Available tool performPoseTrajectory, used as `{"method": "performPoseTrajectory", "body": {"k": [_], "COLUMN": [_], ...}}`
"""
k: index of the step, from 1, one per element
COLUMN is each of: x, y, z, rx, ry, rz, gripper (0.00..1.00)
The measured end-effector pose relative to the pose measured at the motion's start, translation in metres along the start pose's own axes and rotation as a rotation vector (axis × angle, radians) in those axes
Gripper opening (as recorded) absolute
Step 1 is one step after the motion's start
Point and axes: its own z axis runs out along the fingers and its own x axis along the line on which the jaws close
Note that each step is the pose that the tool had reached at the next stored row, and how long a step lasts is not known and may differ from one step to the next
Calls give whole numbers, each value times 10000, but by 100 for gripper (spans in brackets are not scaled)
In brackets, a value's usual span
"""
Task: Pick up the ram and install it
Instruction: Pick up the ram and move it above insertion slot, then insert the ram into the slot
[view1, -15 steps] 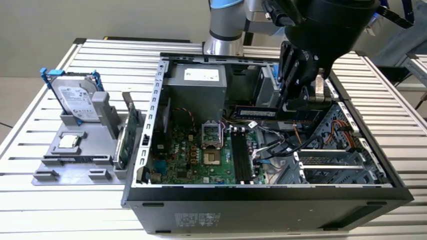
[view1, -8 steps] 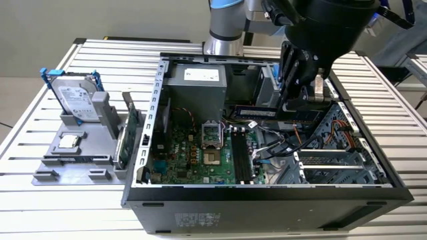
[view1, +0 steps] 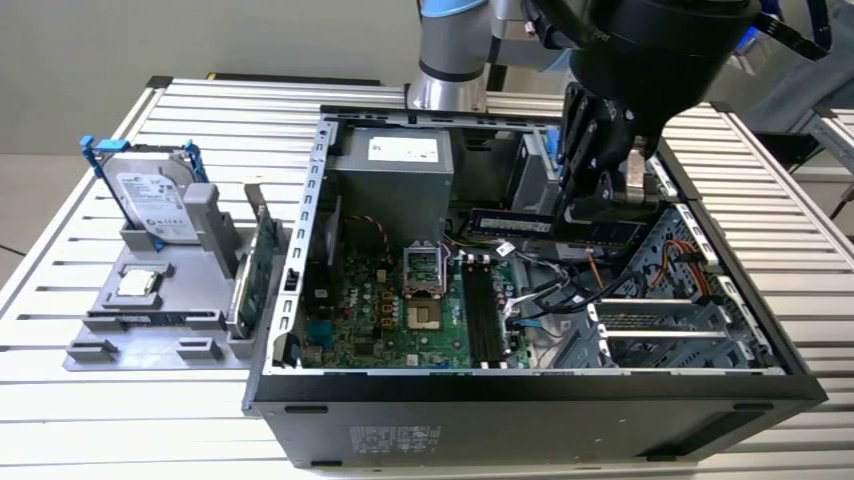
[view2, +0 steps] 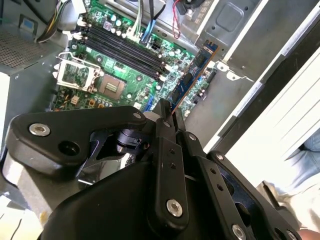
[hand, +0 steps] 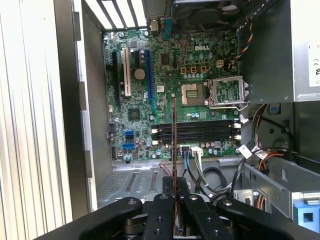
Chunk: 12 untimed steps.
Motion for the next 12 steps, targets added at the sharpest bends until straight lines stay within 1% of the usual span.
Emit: {"method": "performPoseTrajectory", "body": {"k": [12], "x": [0], "y": [0], "z": [0], "rx": [-6], "ry": [-4], "rz": [341], "gripper": [0]}}
